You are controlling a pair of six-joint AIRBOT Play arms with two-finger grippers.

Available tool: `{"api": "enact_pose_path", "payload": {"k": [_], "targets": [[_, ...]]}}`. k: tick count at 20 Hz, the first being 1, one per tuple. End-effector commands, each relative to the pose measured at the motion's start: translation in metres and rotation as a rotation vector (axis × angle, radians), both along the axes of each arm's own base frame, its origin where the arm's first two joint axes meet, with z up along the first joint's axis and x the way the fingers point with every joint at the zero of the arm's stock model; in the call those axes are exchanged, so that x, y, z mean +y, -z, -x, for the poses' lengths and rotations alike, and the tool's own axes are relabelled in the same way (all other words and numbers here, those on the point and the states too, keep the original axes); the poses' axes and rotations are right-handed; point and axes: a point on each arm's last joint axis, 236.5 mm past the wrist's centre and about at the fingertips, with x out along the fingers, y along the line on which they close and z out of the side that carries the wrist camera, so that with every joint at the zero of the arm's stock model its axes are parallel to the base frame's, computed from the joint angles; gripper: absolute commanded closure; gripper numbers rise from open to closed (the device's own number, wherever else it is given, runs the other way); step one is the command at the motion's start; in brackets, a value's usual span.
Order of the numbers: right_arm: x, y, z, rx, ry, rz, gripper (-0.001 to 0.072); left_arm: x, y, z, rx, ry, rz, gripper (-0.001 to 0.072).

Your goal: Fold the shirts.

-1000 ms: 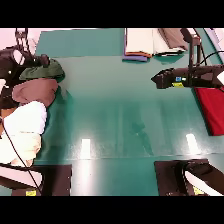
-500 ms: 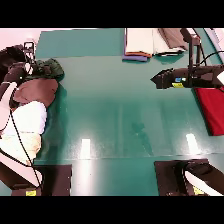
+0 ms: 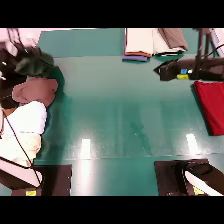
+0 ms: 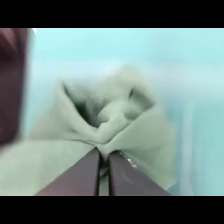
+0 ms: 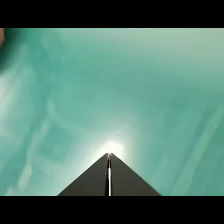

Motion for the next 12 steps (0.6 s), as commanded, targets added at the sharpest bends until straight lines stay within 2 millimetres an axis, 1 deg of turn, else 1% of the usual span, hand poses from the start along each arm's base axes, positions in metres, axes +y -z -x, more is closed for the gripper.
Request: {"api": "enact_pose_path", "payload": {"k": [1,2,3,4,5,6,7,8,10,12], "targets": [[-0.011,-0.055,-0.007,-0.141,0.027,0.028,0.0691,-0.043,-0.158,0.048,-0.234,0.103,-0.082,0.0687],[-0.016,-0.072,-0.008,-0.186,0.038,0.040,0.0690,-0.064,-0.196,0.071,-0.298,0.143,-0.077,0.0687],[-0.017,-0.088,-0.007,-0.222,0.041,0.033,0.0691,-0.089,-0.227,0.096,-0.347,0.202,-0.066,0.0687],[-0.018,-0.104,-0.005,-0.255,0.044,0.027,0.0691,-0.116,-0.245,0.119,-0.370,0.270,-0.051,0.0687],[-0.021,-0.115,-0.004,-0.284,0.051,0.034,0.0691,-0.147,-0.256,0.143,-0.372,0.357,-0.032,0.0687],[-0.023,-0.125,-0.003,-0.308,0.057,0.036,0.0690,-0.177,-0.258,0.163,-0.356,0.450,-0.021,0.0687],[-0.026,-0.134,-0.002,-0.331,0.065,0.042,0.0691,-0.208,-0.254,0.182,-0.324,0.543,-0.013,0.0687],[-0.028,-0.141,0.000,-0.343,0.067,0.047,0.0690,-0.238,-0.243,0.199,-0.273,0.627,0.005,0.0687],[-0.028,-0.150,0.003,-0.362,0.068,0.041,0.0691,-0.292,-0.216,0.228,-0.172,0.776,0.010,0.0687],[-0.029,-0.153,0.004,-0.367,0.068,0.041,0.0690,-0.348,-0.184,0.254,-0.107,0.922,-0.002,0.0686]]}}
